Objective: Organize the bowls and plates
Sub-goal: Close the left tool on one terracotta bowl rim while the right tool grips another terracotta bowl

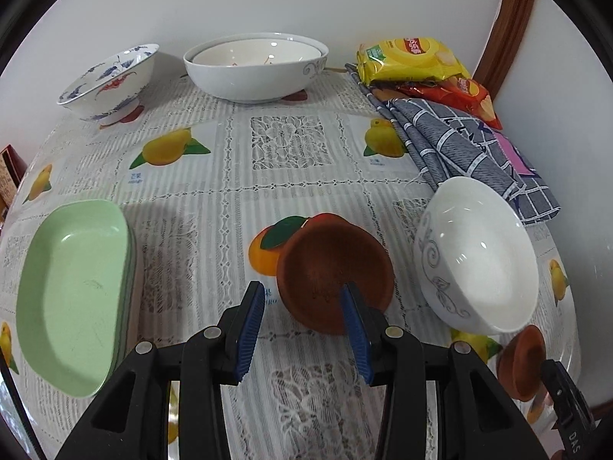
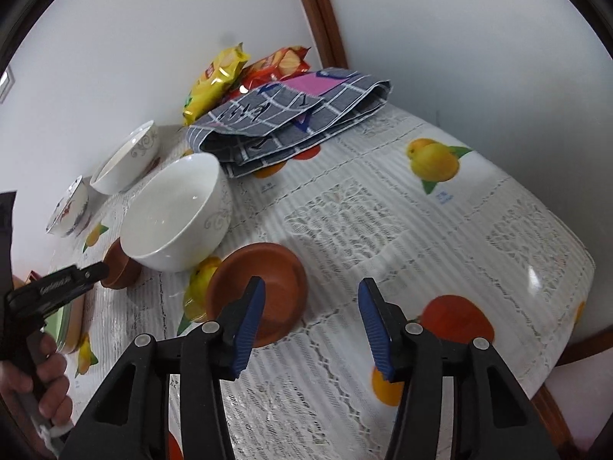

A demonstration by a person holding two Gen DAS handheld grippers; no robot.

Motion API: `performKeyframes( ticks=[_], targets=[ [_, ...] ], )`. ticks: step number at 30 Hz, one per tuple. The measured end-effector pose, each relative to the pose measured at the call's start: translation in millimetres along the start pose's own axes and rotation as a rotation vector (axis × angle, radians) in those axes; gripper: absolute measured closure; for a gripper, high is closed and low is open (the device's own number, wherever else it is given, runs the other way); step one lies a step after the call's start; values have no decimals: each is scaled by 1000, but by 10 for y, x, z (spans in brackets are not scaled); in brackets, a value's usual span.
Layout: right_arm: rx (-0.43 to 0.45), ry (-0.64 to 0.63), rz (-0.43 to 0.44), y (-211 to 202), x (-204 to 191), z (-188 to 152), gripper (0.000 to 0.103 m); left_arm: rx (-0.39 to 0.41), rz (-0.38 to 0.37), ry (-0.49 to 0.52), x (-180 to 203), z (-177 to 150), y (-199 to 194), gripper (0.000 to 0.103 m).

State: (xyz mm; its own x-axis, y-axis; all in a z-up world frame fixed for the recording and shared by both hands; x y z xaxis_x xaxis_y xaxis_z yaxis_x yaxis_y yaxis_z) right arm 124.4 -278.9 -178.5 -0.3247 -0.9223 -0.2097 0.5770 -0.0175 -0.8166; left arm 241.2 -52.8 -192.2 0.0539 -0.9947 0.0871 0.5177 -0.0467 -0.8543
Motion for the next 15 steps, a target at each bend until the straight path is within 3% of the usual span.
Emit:
performKeyframes(
  ticks=[6,9,15],
  targets=[
    [-54,-44,-86,183,-51,-57,66,-20,-9,-10,6,29,172,64],
    [-69,-25,-75,220,-22,-72,70,-24,13,-17,-18,33,230,64],
    [-58,-2,-86,262,25,-82,70,-27,7,-25,-54,34,282,64]
  ],
)
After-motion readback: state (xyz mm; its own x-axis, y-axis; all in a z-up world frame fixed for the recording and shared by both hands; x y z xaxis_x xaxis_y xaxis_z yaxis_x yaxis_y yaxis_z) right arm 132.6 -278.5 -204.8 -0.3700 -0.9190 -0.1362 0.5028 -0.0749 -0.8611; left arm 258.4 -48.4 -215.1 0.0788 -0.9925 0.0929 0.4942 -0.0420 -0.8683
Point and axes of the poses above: each gripper's, at about its wrist camera, not at the fingertips, and y roughly the way its jaws point, x to its right, z to its top, the point moved 5 cm from there along y, roughly the way its jaws point, and after that the axes turned 2 degrees about y, right-handed, at the moved point
